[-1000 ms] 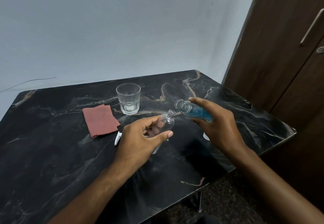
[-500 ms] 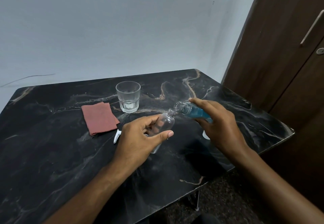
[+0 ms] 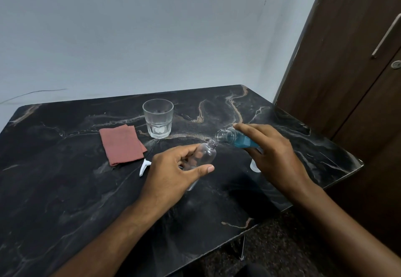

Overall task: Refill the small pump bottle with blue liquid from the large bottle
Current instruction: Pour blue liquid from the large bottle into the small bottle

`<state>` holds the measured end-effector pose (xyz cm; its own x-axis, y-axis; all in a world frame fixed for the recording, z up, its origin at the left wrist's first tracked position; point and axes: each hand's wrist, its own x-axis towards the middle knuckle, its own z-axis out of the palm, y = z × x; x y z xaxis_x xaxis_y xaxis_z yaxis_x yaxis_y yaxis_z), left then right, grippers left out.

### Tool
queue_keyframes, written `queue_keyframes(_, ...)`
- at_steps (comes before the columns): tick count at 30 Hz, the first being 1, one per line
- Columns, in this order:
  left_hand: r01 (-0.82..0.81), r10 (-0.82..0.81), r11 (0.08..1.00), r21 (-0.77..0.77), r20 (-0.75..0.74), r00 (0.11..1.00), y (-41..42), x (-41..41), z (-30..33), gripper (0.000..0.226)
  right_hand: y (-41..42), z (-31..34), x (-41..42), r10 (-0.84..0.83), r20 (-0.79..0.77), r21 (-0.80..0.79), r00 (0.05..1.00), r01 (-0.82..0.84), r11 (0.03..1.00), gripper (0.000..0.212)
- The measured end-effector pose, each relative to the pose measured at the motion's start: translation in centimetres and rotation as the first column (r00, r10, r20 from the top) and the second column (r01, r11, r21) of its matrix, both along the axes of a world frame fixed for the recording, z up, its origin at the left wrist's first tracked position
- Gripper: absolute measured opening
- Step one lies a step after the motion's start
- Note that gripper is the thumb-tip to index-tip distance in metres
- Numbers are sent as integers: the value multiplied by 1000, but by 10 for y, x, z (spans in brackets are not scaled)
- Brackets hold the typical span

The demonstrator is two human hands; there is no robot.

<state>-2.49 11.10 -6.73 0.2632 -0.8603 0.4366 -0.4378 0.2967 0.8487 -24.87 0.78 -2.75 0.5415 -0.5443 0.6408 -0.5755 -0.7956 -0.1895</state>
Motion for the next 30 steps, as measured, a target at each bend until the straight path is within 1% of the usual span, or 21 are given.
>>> queue_keyframes(8,-5,5,1000,4,1,1000,-2,2,-3,53,1,4,1,-3,-45,-39,999,1,999,56)
queue_keyframes(23,-8,8,1000,4,21,1000,-3,4,-6,53,3,5,2,-6,-46,-19,999,5,1000,55)
queue_keyframes(30,-10,10,1000,3,34,999,-3,3,-7,53,3,5,0,-8,-73,-39,997,5,999,54)
